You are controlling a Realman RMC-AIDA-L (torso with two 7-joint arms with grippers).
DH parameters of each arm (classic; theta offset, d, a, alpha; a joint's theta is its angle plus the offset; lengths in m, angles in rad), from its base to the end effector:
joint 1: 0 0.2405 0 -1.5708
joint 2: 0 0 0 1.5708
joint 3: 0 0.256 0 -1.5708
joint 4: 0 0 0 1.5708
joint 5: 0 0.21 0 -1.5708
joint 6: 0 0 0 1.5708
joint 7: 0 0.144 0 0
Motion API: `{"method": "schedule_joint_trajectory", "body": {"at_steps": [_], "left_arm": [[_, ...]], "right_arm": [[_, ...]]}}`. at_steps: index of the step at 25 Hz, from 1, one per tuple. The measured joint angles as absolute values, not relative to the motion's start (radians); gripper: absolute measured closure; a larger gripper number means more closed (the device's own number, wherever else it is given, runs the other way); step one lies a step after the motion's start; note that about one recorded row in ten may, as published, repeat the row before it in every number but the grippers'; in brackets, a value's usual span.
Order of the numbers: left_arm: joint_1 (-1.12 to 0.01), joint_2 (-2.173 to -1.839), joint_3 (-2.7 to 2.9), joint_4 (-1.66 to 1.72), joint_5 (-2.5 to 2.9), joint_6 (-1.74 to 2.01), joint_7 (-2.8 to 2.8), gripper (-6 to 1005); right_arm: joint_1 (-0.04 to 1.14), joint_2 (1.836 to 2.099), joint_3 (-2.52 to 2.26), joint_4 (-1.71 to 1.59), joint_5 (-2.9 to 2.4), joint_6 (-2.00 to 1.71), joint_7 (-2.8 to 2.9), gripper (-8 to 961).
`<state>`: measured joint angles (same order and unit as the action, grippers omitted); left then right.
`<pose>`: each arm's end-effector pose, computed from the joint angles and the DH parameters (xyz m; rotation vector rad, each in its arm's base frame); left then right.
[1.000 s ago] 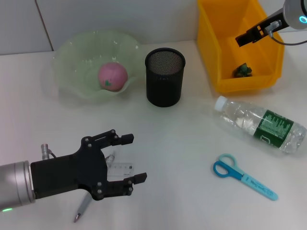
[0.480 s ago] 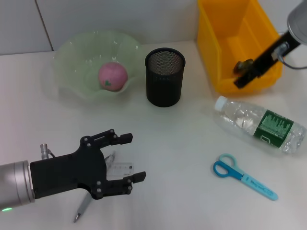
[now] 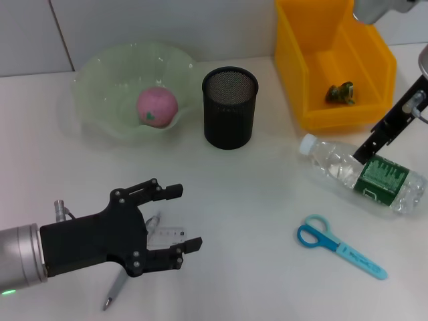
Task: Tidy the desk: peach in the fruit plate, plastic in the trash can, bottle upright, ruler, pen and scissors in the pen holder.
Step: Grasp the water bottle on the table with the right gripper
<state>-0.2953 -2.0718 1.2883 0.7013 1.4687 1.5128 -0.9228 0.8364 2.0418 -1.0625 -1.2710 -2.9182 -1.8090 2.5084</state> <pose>-0.2491 0.2701 -0.0413 -2.7699 -0.0408 -0.8591 0.1784 0.3867 0.0729 -2.3897 1.0279 -0.7295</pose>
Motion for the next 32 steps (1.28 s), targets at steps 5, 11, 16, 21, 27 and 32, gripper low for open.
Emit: {"method": "schedule_joint_trajectory", "body": {"at_steps": [5, 11, 16, 21, 27, 32], "left_arm": [[-0.296, -2.071, 1.288, 0.700, 1.467, 1.513, -0.922, 172], [-0.296, -2.071, 1.289, 0.699, 1.466, 1.514, -0.922, 172], [-0.295, -2.071, 1.289, 0.699, 1.466, 1.513, -0.922, 172], [-0.299, -2.071, 1.288, 0.699, 1.466, 1.513, -0.922, 172], [-0.302, -2.071, 1.289, 0.694, 1.466, 1.509, -0.922, 172], [-0.303, -2.071, 1.289, 0.692, 1.466, 1.508, -0.922, 172]], "right_arm": [[0.830, 2.033, -1.070, -1.242, -2.920, -1.790, 2.510, 136], [0.818, 2.029, -1.077, -1.221, -2.921, -1.762, 2.514, 137], [0.818, 2.027, -1.078, -1.157, -2.921, -1.727, 2.493, 137], [0.835, 2.025, -1.079, -1.123, -2.921, -1.719, 2.463, 137], [0.837, 2.012, -1.090, -1.120, -2.921, -1.695, 2.438, 138], [0.831, 2.014, -1.114, -1.119, -2.921, -1.676, 2.421, 138]]}}
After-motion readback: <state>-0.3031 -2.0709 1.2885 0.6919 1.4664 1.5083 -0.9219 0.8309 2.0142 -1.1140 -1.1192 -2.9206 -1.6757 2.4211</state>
